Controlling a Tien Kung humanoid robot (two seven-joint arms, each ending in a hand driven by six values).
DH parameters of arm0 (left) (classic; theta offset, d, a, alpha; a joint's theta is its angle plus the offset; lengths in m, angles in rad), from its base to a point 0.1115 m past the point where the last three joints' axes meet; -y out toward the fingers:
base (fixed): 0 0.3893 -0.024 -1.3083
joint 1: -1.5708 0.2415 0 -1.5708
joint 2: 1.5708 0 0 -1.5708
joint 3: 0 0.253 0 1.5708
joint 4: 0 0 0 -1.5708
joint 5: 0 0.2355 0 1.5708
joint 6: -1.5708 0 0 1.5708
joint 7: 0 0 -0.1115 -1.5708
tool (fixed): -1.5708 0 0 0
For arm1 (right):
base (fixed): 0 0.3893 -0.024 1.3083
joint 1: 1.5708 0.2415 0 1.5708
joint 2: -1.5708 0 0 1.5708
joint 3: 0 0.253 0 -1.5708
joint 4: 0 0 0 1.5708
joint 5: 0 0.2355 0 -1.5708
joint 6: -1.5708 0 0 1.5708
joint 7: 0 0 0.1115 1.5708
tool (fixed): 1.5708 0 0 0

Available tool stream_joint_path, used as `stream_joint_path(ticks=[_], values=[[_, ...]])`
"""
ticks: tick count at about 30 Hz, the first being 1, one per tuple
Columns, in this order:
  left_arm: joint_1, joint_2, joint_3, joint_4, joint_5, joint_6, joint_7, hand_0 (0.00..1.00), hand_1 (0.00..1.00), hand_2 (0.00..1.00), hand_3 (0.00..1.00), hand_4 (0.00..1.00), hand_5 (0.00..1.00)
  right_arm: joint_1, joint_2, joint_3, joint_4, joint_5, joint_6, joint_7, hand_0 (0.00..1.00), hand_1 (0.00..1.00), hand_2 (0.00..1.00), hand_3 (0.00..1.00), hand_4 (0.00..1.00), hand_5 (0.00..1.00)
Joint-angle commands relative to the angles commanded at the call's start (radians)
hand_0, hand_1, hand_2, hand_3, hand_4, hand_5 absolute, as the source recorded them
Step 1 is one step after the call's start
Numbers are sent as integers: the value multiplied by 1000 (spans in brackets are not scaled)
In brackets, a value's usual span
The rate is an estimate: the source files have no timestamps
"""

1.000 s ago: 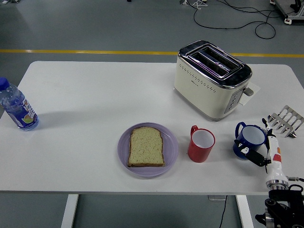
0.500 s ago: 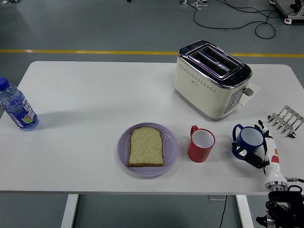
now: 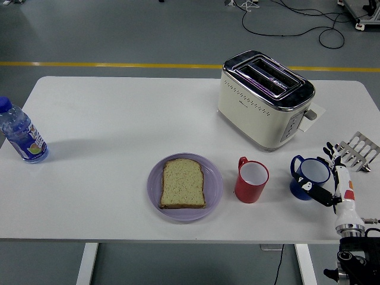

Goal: Pick up the cup,pour liquid into bread,place the cup on the desk

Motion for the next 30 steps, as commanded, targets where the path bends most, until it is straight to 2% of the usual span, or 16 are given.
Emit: stream_joint_path(ticks=[8,9,12,14,15,16,20,21,22,26,27,30], values=[[8,1,22,0,-5,-1,0,649,605,593,526,294,749,-64,-20,46,177,42,-8,19,949,818,946,998,952,92],[9,1,25,0,-5,-1,0,649,603,593,526,295,752,-70,-19,61,204,57,-9,22,886,785,865,873,701,144],[9,2,28,-1,-3,-1,0,649,603,593,526,295,752,-77,-15,101,251,102,14,25,886,785,865,873,701,144],[9,3,24,-2,-1,-1,0,649,603,593,526,295,752,-77,-12,141,293,158,64,5,886,785,865,873,701,144],[9,3,23,-2,-1,-1,0,648,603,592,526,295,753,-77,-11,150,304,185,82,-1,794,724,746,730,667,208],[9,3,22,-2,-2,-1,0,648,603,592,526,295,753,-76,-10,163,318,211,105,-16,794,724,746,730,667,208],[8,5,20,-2,-1,-1,0,648,603,592,526,295,753,-72,-6,219,372,375,251,-124,794,724,746,730,667,208],[7,5,20,-2,0,-1,0,648,603,592,525,296,752,-69,-5,234,377,420,295,-156,766,705,718,684,664,264],[7,5,20,-2,0,-1,0,648,603,592,525,296,752,-67,-3,243,378,466,333,-177,766,705,718,684,664,264],[6,5,17,-2,-1,-2,1,648,603,592,525,296,752,-58,8,279,363,628,423,-210,766,705,718,684,664,264],[5,5,16,-2,-1,-2,1,648,603,591,525,296,751,-57,10,284,356,673,431,-216,765,705,707,660,662,290],[4,5,14,-2,1,-2,0,648,603,591,525,296,751,-60,13,296,335,747,447,-227,765,705,707,660,662,290]])
